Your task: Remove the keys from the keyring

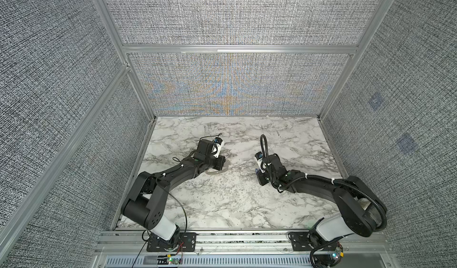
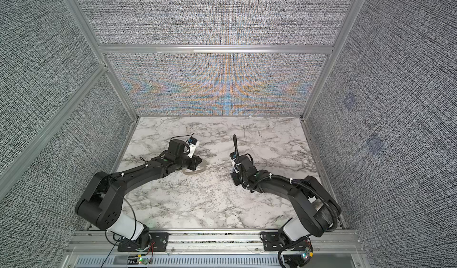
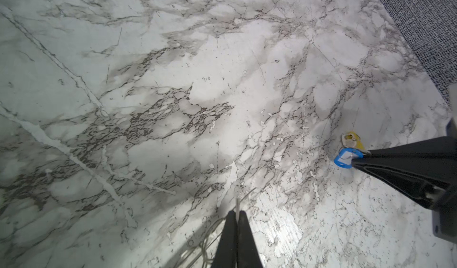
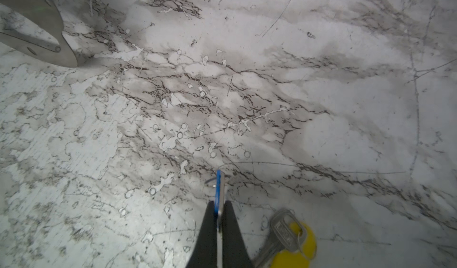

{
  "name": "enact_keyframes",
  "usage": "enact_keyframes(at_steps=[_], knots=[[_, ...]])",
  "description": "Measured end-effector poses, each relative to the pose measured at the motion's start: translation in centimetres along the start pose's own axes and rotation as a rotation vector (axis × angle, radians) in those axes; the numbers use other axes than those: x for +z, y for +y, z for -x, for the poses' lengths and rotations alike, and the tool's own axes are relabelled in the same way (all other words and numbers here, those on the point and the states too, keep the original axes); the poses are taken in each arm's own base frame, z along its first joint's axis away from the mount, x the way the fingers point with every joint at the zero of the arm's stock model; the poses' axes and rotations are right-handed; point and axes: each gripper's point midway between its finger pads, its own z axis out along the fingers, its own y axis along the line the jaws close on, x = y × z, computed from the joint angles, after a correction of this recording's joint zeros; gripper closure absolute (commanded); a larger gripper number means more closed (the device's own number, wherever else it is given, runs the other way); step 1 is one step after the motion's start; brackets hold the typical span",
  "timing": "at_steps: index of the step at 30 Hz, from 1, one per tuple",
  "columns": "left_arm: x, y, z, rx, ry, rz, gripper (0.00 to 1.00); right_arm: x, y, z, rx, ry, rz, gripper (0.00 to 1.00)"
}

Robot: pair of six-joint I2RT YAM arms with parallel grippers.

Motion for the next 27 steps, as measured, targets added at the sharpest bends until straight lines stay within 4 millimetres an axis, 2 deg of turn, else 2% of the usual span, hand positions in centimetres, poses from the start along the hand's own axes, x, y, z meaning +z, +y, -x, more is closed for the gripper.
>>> enact_keyframes(at_steps=[4, 8, 12, 16, 21, 27], knots=[[1.3, 0.2, -0.1, 0.001, 0.027, -0.017, 1.0, 0.6, -0.3, 0.1, 0.011, 0.012, -0.005, 0.9], [2.8, 0.4, 0.1, 0.012, 0.048, -0.036, 1.0, 1.1, -0.6, 0.4, 0.017, 0.025, -0.01, 0.77], [3.8, 1.0, -0.6, 0.023, 0.081, -0.028, 1.0, 1.3, -0.9, 1.6, 0.019, 0.01, -0.013, 0.63], [4.1, 1.3, -0.6, 0.03, 0.088, -0.025, 1.0, 1.2, -1.3, 2.5, 0.014, 0.002, -0.02, 0.56], [4.2, 1.4, -0.7, 0.036, 0.094, -0.024, 1.0, -0.6, -2.2, 4.0, -0.004, -0.039, -0.046, 0.52], [4.2, 1.5, -0.7, 0.038, 0.094, -0.023, 0.97, -4.4, -4.2, 6.2, -0.008, -0.121, -0.115, 0.5]])
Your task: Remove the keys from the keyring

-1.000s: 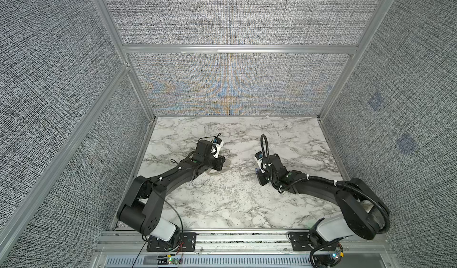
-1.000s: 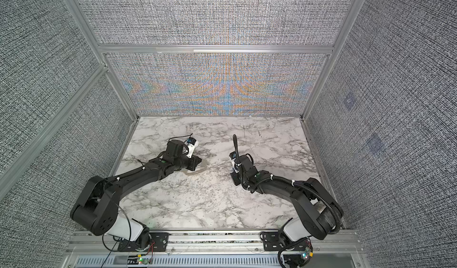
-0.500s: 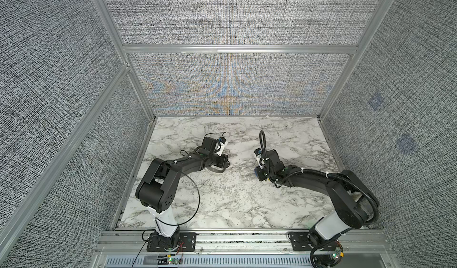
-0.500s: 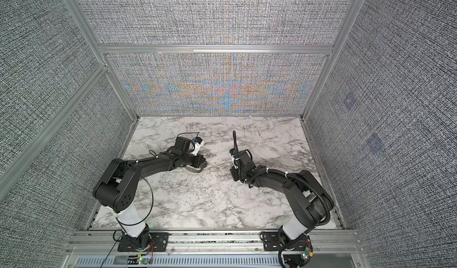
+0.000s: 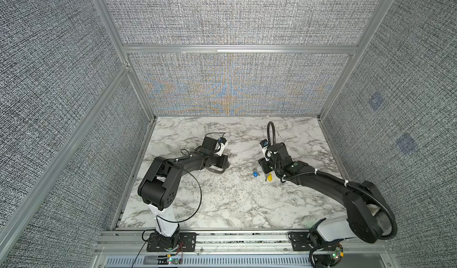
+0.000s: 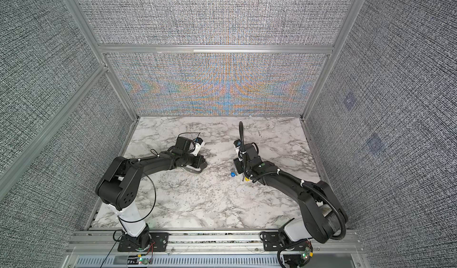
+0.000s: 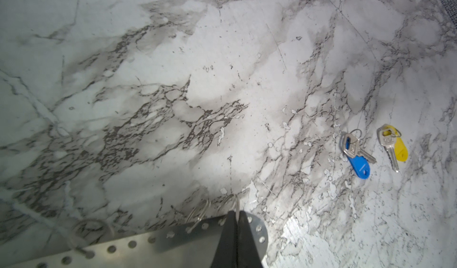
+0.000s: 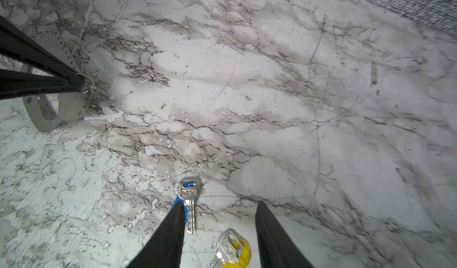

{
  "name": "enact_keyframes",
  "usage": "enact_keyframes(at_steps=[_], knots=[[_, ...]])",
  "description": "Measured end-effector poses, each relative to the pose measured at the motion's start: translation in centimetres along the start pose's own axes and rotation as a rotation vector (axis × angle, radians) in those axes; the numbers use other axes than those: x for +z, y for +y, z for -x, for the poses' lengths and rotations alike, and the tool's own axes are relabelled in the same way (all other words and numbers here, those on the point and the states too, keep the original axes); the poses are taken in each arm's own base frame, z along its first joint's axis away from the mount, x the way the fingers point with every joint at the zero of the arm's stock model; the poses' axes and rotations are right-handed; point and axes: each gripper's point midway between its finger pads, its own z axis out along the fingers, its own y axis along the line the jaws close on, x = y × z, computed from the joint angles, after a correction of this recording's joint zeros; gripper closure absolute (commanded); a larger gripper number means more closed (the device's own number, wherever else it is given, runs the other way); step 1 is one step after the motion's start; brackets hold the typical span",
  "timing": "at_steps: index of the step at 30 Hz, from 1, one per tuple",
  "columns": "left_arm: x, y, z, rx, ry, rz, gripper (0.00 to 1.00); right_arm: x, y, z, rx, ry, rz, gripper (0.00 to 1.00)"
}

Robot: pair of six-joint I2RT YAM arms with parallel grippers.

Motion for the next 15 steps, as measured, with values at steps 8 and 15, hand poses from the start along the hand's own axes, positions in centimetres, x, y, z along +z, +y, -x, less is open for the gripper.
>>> enact_keyframes(at_steps=[8, 15], knots=[[0.6, 0.2, 0.3, -0.001, 0.007, 0.001, 0.76, -4.5, -3.2, -1.0, 0.036, -0.078, -0.105, 0.39], [-1.8, -0.5, 2.2, 0.023, -0.068, 0.016, 0.68, -6.4, -4.2, -1.8, 0.057, -0.115, -0.136, 0.36]])
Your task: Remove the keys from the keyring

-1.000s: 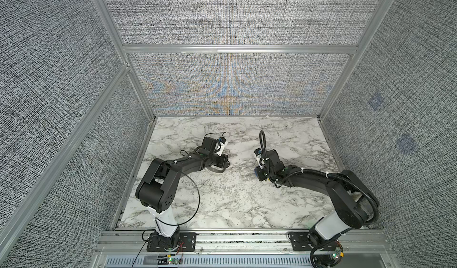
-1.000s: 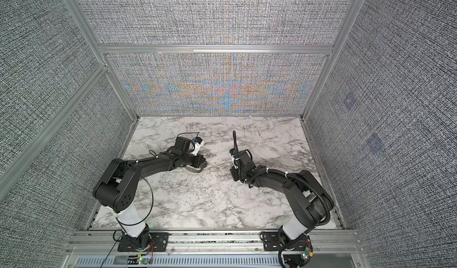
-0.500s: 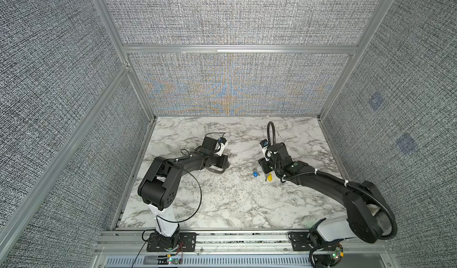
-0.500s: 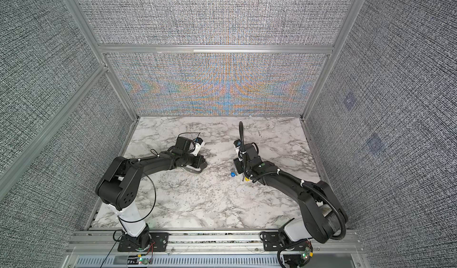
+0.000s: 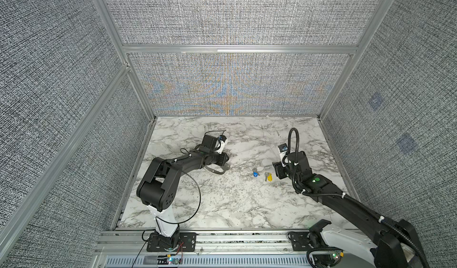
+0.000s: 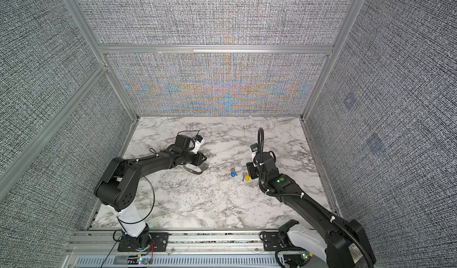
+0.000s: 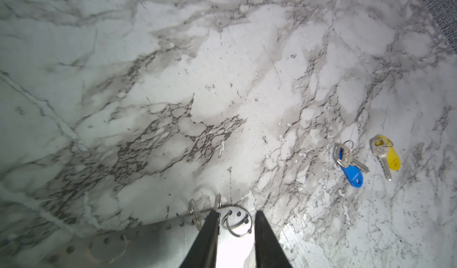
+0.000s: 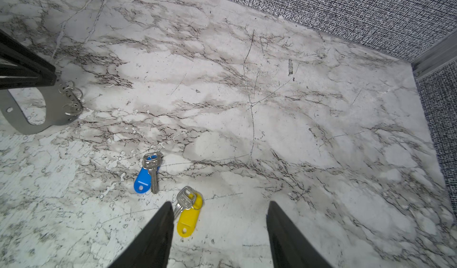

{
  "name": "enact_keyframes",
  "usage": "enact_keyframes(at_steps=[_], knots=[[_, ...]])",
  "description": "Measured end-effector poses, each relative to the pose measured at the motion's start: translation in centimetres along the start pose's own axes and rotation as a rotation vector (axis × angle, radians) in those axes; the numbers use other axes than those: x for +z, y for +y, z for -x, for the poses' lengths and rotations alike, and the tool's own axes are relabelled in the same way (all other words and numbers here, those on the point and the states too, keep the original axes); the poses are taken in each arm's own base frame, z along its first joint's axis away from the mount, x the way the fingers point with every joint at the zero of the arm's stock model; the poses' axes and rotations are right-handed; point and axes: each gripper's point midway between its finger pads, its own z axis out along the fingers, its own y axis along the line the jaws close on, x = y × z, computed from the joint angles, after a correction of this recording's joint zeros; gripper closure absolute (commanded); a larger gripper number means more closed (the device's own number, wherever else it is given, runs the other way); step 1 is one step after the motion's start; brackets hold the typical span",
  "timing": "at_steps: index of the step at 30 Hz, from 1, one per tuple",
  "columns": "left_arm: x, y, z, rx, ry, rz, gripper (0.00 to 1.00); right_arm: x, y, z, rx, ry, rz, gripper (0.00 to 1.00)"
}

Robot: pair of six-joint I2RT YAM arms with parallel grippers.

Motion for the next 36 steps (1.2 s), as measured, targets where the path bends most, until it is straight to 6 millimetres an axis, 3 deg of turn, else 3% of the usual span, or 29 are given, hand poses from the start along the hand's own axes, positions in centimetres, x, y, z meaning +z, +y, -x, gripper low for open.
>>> enact_keyframes(at_steps=[7, 9, 10, 13, 16, 20, 25, 27, 30, 32, 34, 36], knots=[[-6.1, 0.3, 2.8, 0.039, -0.172, 0.105, 0.66, -1.0, -2.3, -0.1, 0.015, -0.038, -0.067, 0.28], [-8.7, 1.5, 2.8, 0.031, -0.228, 0.16, 0.64, -0.9, -3.6, -0.5, 0.02, -0.042, -0.112, 0.17], [-9.9, 2.1, 2.8, 0.025, -0.257, 0.186, 0.62, -0.8, -4.4, -0.7, 0.025, -0.044, -0.139, 0.04], [-14.0, 4.9, 2.4, 0.0, -0.377, 0.319, 0.45, -0.3, -8.1, -2.0, 0.091, -0.047, -0.253, 0.01], [-17.1, 8.6, 0.9, -0.043, -0.482, 0.481, 0.39, 0.3, -12.1, -3.9, 0.191, -0.043, -0.374, 0.01], [-19.8, 15.1, -3.7, -0.16, -0.508, 0.73, 0.36, 1.9, -13.8, -6.3, 0.216, -0.039, -0.428, 0.01], [-19.5, 17.8, -8.3, -0.164, -0.533, 0.835, 0.35, 3.2, -14.1, -9.9, 0.199, -0.065, -0.453, 0.01], [-18.5, 18.3, -9.8, -0.155, -0.526, 0.844, 0.34, 3.5, -14.3, -9.9, 0.211, -0.114, -0.439, 0.01], [-18.2, 18.4, -9.0, -0.122, -0.591, 0.833, 0.34, 4.1, -14.6, -9.2, 0.227, -0.196, -0.419, 0.01], [-18.3, 18.3, -8.1, -0.096, -0.649, 0.821, 0.33, 5.0, -13.9, -9.7, 0.22, -0.221, -0.377, 0.01], [-17.9, 18.0, -8.6, -0.076, -0.667, 0.805, 0.31, 5.2, -13.0, -10.1, 0.21, -0.225, -0.331, 0.01], [-17.8, 17.9, -8.7, -0.062, -0.67, 0.801, 0.31, 4.9, -13.4, -8.1, 0.208, -0.286, -0.329, 0.01]])
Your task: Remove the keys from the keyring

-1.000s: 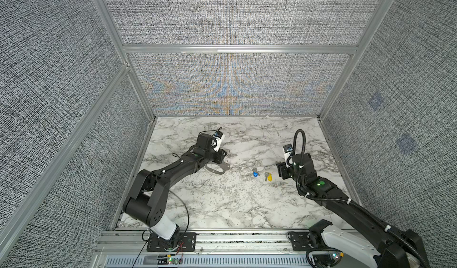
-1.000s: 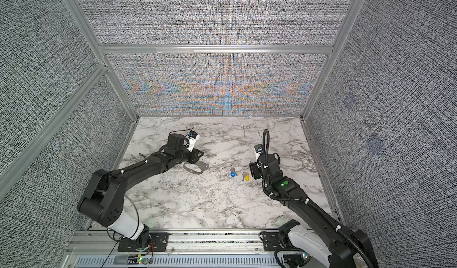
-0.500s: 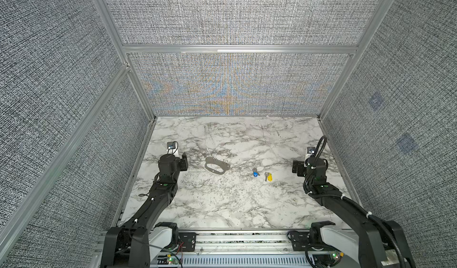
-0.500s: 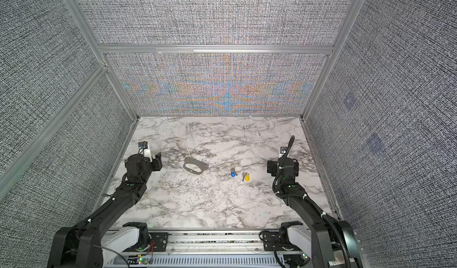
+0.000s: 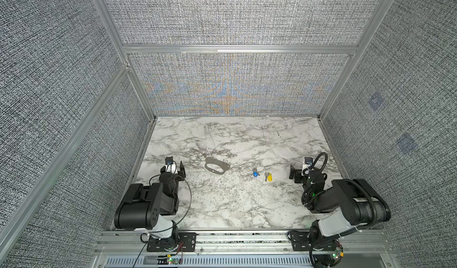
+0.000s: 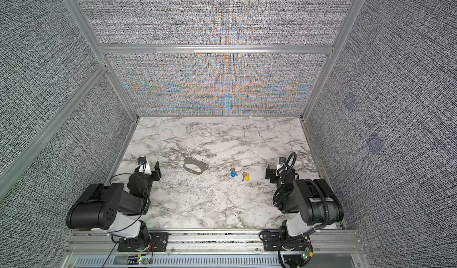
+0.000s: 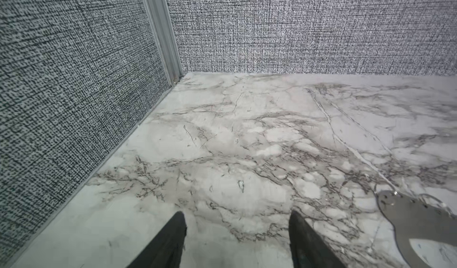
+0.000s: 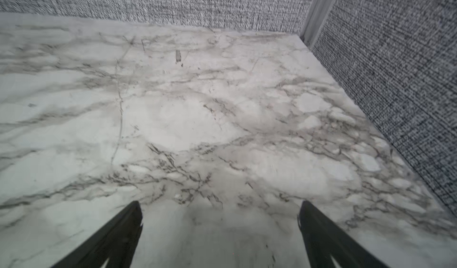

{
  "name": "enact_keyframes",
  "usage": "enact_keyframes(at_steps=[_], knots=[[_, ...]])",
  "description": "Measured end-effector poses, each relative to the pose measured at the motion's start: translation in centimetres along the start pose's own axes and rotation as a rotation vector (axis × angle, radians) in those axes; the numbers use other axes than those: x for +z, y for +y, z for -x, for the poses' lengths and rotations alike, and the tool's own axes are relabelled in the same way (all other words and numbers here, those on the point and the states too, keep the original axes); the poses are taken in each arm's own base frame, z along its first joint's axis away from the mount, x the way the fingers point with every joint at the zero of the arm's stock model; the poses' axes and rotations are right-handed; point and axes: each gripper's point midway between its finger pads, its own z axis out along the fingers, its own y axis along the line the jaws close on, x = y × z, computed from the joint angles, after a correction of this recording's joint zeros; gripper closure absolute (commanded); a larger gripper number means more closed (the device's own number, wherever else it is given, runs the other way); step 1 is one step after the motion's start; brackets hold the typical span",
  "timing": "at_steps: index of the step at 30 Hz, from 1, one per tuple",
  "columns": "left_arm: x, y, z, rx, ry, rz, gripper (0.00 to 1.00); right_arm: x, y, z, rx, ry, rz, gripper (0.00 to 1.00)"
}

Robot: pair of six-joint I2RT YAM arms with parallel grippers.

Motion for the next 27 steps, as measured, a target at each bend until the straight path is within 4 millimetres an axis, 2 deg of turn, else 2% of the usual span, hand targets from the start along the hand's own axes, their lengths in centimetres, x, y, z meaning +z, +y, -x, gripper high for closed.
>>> enact_keyframes(at_steps=[2, 4, 6, 9, 10, 11, 14, 16, 27], knots=[[0.3, -0.2, 2.2, -0.005, -0.067, -0.009, 0.23, 0.8, 0.1, 2.2, 0.007, -0.058, 0.004, 0.01], [0.9, -0.3, 4.1, -0.008, -0.113, -0.016, 0.21, 1.6, 0.3, 3.1, 0.008, -0.069, 0.011, 0.01], [1.5, -0.7, 4.8, -0.004, -0.123, -0.035, 0.2, 2.1, 0.3, 3.6, 0.008, -0.064, 0.008, 0.01], [1.6, -0.9, 3.9, 0.015, -0.103, -0.044, 0.16, 3.0, -0.3, 3.9, 0.019, -0.046, -0.01, 0.01], [1.6, -0.9, 3.2, 0.023, -0.083, -0.045, 0.03, 3.1, -0.5, 3.9, 0.025, -0.038, -0.018, 0.01], [1.7, -0.9, 3.0, 0.025, -0.074, -0.047, 0.01, 3.2, -0.7, 3.7, 0.028, -0.03, -0.026, 0.01], [1.6, -1.0, 3.7, 0.027, -0.098, -0.048, 0.01, 3.2, -0.6, 2.9, 0.03, -0.001, -0.021, 0.01], [1.6, -1.0, 3.4, 0.03, -0.095, -0.048, 0.01, 3.2, -0.5, 2.7, 0.032, 0.008, -0.018, 0.01], [1.5, -1.0, 3.7, 0.03, -0.105, -0.048, 0.01, 3.5, -0.5, 2.5, 0.039, 0.024, -0.017, 0.01]])
